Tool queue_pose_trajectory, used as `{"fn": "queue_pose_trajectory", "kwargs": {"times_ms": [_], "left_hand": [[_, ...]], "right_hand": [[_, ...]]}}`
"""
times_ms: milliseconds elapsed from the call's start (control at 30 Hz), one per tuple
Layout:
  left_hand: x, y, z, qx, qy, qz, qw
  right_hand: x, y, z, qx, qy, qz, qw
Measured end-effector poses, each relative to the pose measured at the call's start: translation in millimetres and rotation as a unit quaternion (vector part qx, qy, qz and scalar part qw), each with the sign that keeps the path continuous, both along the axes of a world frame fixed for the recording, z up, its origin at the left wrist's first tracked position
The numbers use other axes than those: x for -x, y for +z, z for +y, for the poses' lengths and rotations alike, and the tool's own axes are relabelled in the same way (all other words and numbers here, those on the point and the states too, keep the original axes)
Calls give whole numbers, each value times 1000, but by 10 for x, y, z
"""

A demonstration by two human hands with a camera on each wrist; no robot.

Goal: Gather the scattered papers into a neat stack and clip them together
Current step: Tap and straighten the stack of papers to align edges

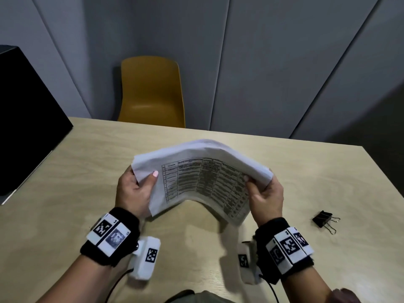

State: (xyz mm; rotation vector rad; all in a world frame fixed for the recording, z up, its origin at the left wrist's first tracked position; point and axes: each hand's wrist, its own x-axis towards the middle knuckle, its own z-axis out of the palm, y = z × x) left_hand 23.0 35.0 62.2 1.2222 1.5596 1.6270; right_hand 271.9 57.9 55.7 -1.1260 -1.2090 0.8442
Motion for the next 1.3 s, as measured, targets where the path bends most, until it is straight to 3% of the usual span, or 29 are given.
{"fn": "queue_pose_trajectory", "kwargs": {"times_ms": [200,433,500,600,700,867,1300], "left_hand": [[25,-43,-34,-14,-4,-24,1000],[35,-53,-25,-49,10,46,998],[30,-65,-61,-65,34,93,993],[-14,-64,-40,-112,54,247,961],[-20,-82,-11,-127,59,328,934],[12,-28,-18,-126,41,360,923],[43,-7,-33,-78,13,337,938]], "right_hand": [[-86,-165,-31,22,-14,-55,998],[-7,-49,-77,-10,-80,-63,995],[23,-10,-109,-55,-94,-112,988],[59,1,-85,-141,-92,-241,956],[80,-4,-60,-128,-81,-329,932],[52,-7,-78,-115,-77,-378,915],[37,10,-40,-104,-61,-363,924]]}}
